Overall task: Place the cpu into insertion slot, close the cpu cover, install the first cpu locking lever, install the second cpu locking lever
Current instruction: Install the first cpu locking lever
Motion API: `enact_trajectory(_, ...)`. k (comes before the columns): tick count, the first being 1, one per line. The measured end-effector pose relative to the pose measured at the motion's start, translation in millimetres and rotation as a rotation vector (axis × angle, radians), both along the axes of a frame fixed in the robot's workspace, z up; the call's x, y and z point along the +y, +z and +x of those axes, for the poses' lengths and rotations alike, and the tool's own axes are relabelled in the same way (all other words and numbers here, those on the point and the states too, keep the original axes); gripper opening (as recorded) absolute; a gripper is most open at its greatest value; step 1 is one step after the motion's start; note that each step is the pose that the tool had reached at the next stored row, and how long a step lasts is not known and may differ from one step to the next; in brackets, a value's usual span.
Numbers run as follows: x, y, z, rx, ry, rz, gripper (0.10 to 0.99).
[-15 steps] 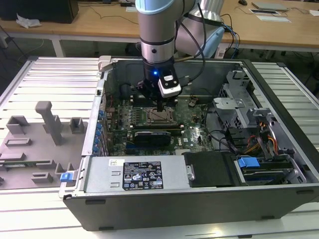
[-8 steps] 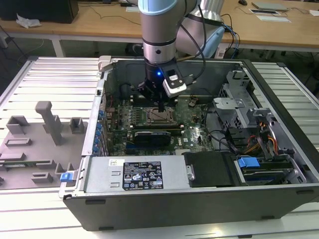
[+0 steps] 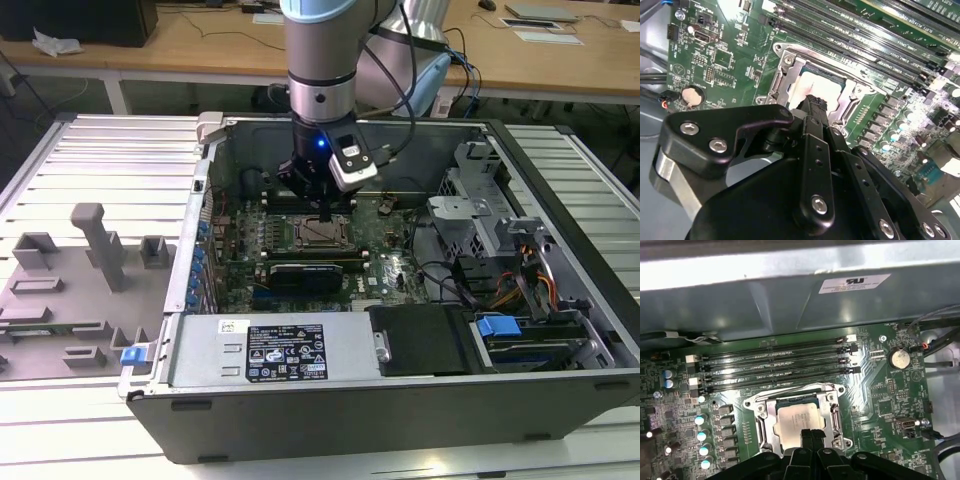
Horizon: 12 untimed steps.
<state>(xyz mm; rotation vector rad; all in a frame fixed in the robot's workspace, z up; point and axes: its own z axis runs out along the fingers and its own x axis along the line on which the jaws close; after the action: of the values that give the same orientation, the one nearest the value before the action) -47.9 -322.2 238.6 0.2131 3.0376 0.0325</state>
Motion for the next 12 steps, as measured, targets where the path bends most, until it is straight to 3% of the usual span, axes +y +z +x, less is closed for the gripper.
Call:
enact_trajectory(4,0.0,0.1,0.0,0.0006,0.000,0.000,0.106)
enact_trajectory(5,0.0,0.0,0.2,0.0098,0.000,0.000,0.106)
enact_trajectory(6,0.0,-0.2,0.7,0.0266,0.000,0.000,0.106)
enact_trajectory(7,0.0,-0.3,0.9,0.0401,0.000,0.000,0.106)
enact_trajectory(8,0.0,-0.3,1.0,0.0499,0.000,0.000,0.106)
enact_trajectory(12,0.0,-0.3,1.0,0.0541,0.000,0.000,0.106)
